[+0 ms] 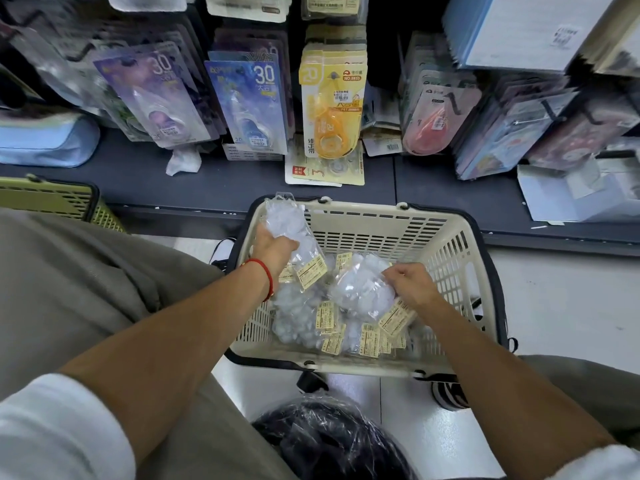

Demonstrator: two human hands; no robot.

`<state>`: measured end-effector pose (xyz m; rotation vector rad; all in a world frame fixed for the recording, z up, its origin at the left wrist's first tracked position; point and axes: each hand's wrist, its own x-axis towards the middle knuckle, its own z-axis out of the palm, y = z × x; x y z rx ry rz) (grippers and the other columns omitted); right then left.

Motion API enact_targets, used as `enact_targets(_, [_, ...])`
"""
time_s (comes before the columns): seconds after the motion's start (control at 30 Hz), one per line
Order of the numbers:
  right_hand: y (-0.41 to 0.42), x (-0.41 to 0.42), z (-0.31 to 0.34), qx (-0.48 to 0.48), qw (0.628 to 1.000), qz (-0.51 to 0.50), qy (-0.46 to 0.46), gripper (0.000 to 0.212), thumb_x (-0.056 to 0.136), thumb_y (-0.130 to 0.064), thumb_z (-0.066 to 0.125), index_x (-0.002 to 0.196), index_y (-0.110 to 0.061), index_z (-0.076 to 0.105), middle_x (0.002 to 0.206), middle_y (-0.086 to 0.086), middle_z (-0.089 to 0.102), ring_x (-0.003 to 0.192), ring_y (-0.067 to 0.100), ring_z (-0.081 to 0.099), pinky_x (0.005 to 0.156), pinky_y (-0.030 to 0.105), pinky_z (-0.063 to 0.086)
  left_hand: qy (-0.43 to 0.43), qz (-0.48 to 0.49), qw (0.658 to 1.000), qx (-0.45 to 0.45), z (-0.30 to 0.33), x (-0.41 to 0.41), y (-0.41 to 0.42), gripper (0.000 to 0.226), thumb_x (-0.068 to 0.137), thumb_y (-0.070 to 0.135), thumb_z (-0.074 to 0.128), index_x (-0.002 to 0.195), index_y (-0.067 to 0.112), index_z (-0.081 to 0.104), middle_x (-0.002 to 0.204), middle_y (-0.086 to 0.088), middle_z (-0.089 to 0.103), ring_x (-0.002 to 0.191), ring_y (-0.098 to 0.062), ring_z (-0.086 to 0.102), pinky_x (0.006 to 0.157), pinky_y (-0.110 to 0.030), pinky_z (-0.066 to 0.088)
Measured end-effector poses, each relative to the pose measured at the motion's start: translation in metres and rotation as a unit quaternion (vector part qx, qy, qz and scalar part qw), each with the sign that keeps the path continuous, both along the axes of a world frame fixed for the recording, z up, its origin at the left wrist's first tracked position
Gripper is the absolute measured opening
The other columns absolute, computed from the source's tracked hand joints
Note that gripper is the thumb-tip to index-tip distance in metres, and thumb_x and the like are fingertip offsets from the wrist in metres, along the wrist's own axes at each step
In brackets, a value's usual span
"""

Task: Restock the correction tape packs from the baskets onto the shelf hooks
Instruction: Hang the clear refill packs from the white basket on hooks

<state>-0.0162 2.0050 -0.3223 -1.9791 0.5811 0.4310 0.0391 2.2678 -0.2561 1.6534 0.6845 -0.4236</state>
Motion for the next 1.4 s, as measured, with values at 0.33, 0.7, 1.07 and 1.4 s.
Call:
enact_targets(0.33, [0.061, 0.027, 0.025, 0.229, 0.97, -0.053, -0.055, 0.011, 0.1, -0.016, 0.069, 0.109, -0.011, 0.071, 0.104, 0.005, 0.075, 0.093, 0.021, 0.073, 0.083, 0.038, 0.062, 0.134, 0.019, 0.984, -0.115, 0.01, -0.017, -0.019, 0.039, 0.101, 0.032, 0.063, 0.133, 0.012, 0.054, 0.122, -0.02, 0.073, 0.107, -0.038, 0.071, 0.097, -0.054, 0.058])
enact_targets(0.7, [0.058, 0.03, -0.05, -0.282, 0.869, 0.404, -0.044, 0.06, 0.111, -0.041, 0.042, 0.164, -0.016, 0.027, 0.17, 0.007, 0.029, 0.158, 0.027, 0.023, 0.129, 0.05, 0.02, 0.027, -0.063, 0.996, 0.059, -0.008, -0.016, 0.012, 0.067, 0.083, -0.002, 0.082, 0.136, 0.017, 0.047, 0.128, -0.004, 0.066, 0.126, -0.03, 0.061, 0.108, -0.051, 0.049])
enact_targets(1.07, [0.055, 0.015, -0.053, -0.363, 0.861, 0.355, -0.013, 0.065, 0.094, -0.054, 0.069, 0.138, -0.012, 0.044, 0.136, 0.013, 0.054, 0.126, 0.032, 0.048, 0.107, 0.045, 0.036, -0.005, -0.089, 0.993, 0.073, 0.002, -0.011, 0.031, 0.08, 0.078, 0.007, 0.088, 0.144, 0.023, 0.046, 0.138, -0.004, 0.064, 0.13, -0.031, 0.059, 0.114, -0.057, 0.045])
enact_targets(1.4, [-0.024, 0.031, 0.053, -0.053, 0.941, 0.322, 0.089, 0.025, 0.099, -0.022, 0.07, 0.124, -0.023, 0.063, 0.126, -0.003, 0.065, 0.111, 0.021, 0.069, 0.085, 0.035, 0.06, -0.021, -0.105, 0.994, -0.017, 0.032, -0.007, 0.029, 0.07, 0.09, 0.008, 0.077, 0.146, 0.02, 0.037, 0.14, -0.005, 0.06, 0.133, -0.033, 0.054, 0.116, -0.059, 0.039])
